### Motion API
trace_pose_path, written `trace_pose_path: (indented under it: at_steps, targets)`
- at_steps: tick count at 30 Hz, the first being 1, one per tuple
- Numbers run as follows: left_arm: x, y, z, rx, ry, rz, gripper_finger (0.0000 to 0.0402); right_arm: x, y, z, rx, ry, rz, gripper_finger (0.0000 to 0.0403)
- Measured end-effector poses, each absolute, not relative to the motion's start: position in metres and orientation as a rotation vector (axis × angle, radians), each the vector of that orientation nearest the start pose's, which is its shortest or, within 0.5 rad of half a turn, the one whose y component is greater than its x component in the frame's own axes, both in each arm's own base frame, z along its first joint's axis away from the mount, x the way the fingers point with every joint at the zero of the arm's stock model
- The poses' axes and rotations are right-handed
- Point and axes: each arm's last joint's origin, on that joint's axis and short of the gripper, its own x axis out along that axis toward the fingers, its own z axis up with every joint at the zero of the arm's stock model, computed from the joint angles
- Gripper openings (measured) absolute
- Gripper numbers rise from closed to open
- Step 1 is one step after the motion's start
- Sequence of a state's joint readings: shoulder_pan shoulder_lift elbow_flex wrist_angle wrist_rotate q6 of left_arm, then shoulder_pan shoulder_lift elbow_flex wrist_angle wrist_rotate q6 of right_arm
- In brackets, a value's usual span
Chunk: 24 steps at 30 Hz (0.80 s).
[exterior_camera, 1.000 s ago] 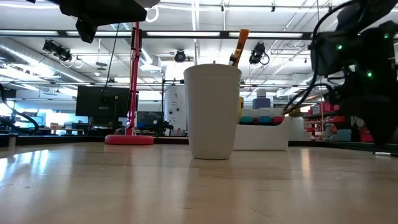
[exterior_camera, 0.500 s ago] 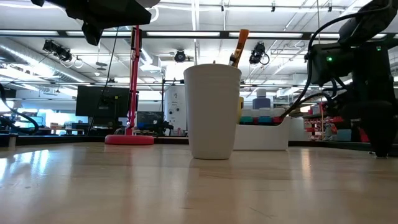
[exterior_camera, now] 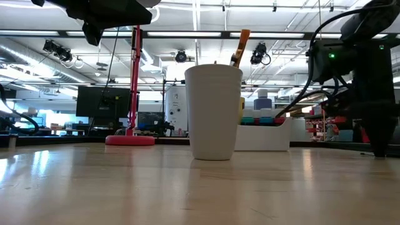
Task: Pick & Place Paint Supplies
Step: Put the silver paint brush into the white cup
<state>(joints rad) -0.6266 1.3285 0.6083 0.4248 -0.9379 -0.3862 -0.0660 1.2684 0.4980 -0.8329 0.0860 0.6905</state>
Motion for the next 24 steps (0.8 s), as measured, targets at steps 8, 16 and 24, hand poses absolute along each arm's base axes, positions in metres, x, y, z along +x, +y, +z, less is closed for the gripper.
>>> trace_pose_path:
  at_steps: [8, 16, 24]
  targets:
    - [0.226, -0.134, 0.218, -0.171, 0.147, 0.345, 0.0034, 0.190, -0.001, 0.155, 0.475, 1.301, -0.504, 0.0005]
    - [0.225, -0.134, 0.219, -0.171, 0.147, 0.345, 0.0034, 0.226, 0.007, 0.188, 0.465, 1.038, -0.301, 0.0003]
    - [0.225, -0.134, 0.219, -0.172, 0.147, 0.344, 0.0034, 0.234, 0.013, 0.201, 0.421, 0.991, -0.225, 0.0003]
